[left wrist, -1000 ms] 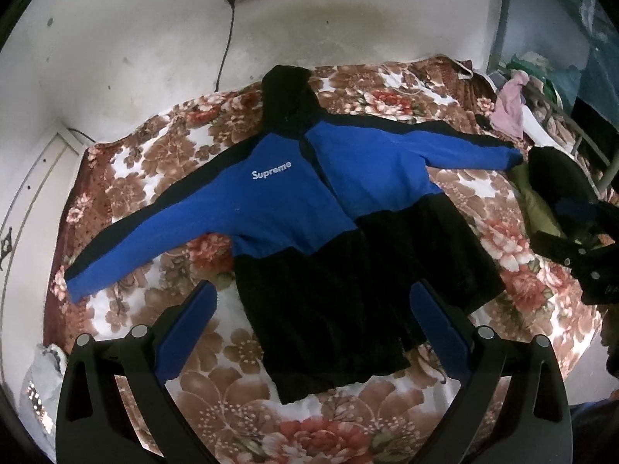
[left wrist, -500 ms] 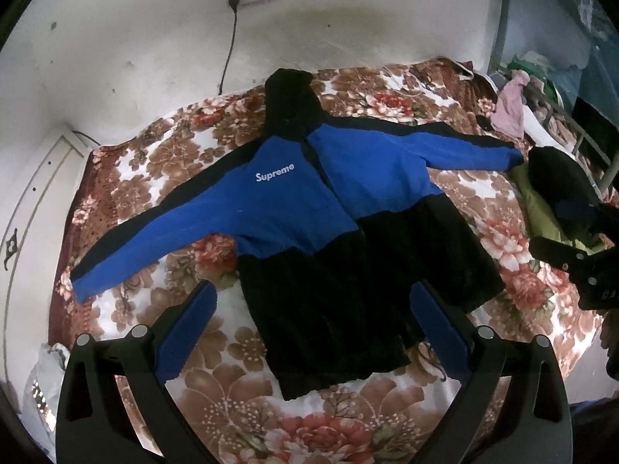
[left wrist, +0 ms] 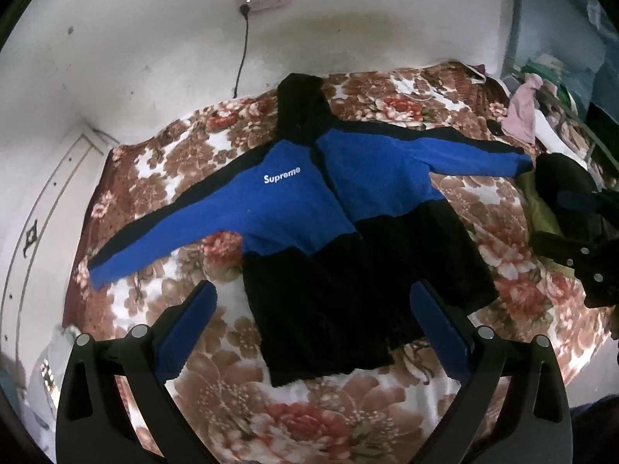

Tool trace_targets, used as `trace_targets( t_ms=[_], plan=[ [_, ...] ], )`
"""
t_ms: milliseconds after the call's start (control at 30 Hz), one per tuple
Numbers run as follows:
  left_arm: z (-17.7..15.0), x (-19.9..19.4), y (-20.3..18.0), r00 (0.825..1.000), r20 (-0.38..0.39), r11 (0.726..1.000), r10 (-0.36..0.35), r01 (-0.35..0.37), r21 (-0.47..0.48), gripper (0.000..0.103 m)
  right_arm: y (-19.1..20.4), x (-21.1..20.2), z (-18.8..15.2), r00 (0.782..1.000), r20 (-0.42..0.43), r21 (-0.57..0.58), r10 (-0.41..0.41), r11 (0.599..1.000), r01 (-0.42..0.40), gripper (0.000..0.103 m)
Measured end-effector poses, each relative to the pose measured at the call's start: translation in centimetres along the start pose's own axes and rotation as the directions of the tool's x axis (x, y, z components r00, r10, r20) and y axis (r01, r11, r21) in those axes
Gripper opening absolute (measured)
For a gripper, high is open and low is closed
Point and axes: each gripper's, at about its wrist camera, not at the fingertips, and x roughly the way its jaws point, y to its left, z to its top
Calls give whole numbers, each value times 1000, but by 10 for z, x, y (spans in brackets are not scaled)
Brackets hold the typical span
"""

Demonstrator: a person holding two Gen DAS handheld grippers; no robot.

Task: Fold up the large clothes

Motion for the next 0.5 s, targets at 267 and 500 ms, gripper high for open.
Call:
trace_targets(
  t_ms=[267, 500],
  plan=[
    [10, 9, -3, 999, -22, 998, -27, 26, -52, 98, -11, 1, 13, 999, -31, -46, -11, 999, 10, 98],
    [35, 55, 46, 994, -31, 994, -105, 105, -2, 98, 5, 41, 49, 997, -42, 59, -64, 996, 67, 98]
  ],
)
